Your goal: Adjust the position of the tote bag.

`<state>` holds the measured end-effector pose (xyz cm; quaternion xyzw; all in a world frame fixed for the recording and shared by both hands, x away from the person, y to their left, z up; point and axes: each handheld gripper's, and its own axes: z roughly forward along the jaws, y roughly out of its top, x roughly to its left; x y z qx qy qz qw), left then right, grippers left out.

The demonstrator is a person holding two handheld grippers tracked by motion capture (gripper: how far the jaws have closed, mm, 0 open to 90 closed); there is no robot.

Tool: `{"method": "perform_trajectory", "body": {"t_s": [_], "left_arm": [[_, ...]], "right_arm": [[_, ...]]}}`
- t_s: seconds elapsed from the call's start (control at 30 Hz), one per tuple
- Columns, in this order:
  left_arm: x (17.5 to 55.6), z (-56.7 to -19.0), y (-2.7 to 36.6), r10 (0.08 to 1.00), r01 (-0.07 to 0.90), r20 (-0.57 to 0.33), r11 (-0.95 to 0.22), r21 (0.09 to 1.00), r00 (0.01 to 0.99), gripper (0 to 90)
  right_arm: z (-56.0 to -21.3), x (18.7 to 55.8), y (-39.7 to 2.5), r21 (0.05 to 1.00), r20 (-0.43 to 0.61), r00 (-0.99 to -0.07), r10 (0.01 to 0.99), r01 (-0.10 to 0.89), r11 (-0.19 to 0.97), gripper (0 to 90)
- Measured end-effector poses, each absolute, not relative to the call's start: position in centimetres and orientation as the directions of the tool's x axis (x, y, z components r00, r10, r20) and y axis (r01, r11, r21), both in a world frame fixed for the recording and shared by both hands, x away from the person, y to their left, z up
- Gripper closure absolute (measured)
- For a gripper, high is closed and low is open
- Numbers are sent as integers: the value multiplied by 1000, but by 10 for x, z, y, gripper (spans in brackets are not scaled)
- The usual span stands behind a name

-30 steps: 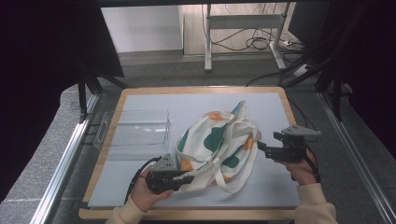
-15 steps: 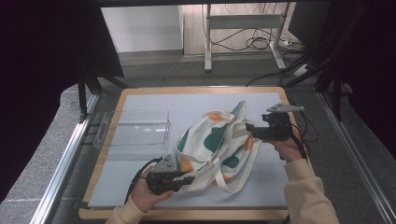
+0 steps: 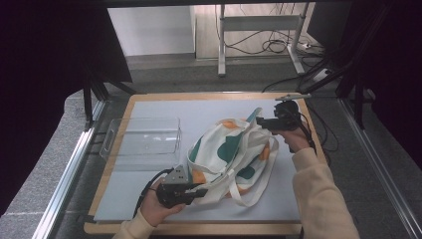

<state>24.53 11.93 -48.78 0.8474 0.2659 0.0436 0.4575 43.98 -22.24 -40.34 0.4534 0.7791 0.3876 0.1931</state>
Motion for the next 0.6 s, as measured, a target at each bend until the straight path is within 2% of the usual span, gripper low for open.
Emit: {"method": "perform_trajectory", "body": {"t_s": [0.6], "left_arm": [[244, -488, 118, 489, 403, -159, -449, 798, 858, 754]], "right_arm": [[-414, 475, -200, 744, 81, -468, 880, 616, 259, 198]]}}
